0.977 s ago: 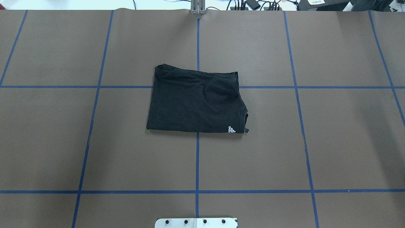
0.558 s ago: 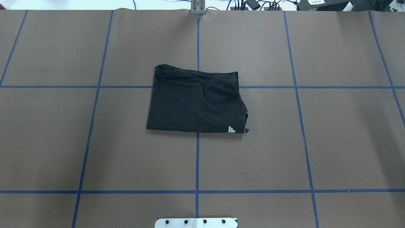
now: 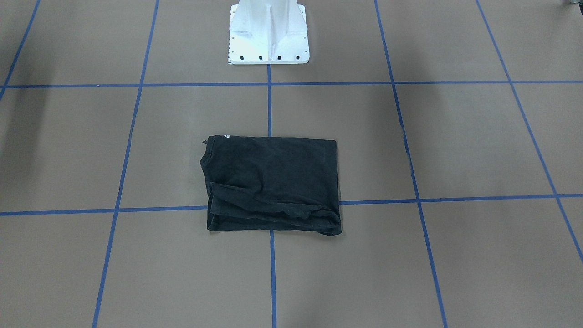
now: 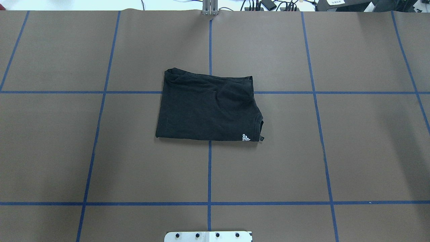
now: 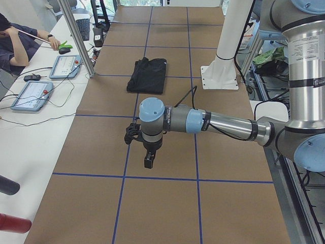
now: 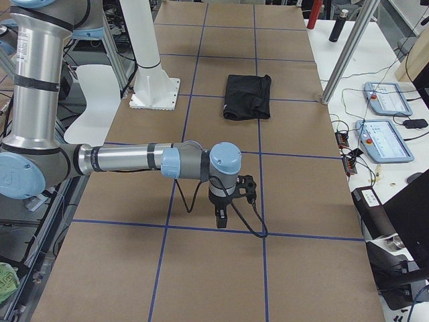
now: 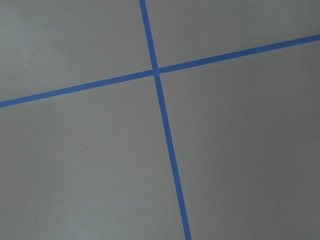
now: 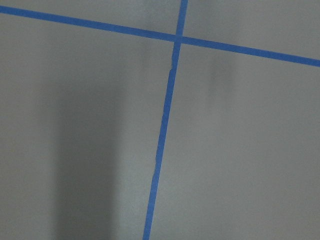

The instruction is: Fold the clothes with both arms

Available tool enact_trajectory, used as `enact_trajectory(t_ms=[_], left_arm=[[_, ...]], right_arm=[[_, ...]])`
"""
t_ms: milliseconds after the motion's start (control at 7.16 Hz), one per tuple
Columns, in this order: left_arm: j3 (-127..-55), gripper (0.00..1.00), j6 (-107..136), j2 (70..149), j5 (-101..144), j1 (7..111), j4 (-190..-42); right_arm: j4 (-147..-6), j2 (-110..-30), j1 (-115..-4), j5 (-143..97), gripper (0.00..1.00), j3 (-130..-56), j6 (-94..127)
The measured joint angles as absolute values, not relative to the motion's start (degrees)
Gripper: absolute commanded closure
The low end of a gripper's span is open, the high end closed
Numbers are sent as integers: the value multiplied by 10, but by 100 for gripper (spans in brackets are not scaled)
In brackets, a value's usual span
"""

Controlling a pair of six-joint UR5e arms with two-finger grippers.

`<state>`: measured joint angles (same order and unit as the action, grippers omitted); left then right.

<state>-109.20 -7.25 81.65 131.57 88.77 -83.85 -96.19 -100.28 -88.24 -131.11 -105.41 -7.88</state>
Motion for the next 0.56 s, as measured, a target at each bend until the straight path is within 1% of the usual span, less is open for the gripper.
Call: enact_trajectory(t_ms=[558], left_arm=[[-1093,0,-72,820,1316,888,-840]], right_arm=[[-962,-1002,-882,-1310,0,-1058,-78]])
